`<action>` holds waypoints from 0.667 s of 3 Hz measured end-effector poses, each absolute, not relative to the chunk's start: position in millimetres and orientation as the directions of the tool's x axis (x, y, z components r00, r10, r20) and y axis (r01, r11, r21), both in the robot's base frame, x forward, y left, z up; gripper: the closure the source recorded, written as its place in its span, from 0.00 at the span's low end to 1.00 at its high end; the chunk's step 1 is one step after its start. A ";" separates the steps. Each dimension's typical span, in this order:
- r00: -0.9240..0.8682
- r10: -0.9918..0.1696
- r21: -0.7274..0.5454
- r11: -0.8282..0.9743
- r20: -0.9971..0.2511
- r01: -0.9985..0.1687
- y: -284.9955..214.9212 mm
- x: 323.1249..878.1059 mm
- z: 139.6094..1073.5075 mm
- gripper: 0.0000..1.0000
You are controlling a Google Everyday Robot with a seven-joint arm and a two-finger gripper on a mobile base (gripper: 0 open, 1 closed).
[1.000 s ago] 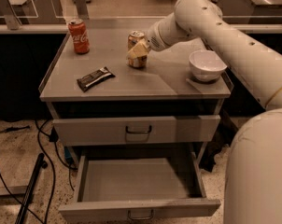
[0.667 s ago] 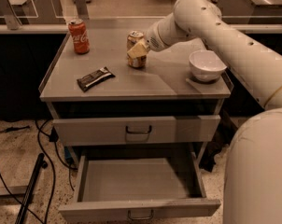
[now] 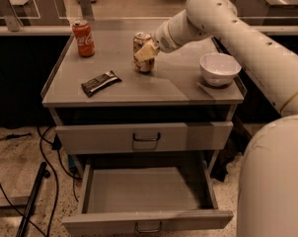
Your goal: Place orange can into middle drawer
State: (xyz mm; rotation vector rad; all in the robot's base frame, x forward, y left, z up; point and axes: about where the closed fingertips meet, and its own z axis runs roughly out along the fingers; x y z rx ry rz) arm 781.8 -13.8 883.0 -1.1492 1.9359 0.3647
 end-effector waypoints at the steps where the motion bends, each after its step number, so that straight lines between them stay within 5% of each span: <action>1: -0.208 -0.603 -0.114 0.450 -0.770 -0.886 -14.0 746.8 901.9 1.00; 2: -0.218 -0.591 -0.066 0.419 -0.776 -0.905 -26.1 704.0 921.7 1.00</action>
Offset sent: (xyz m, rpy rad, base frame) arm -0.1395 -0.0357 0.0564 0.0527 0.1534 0.1793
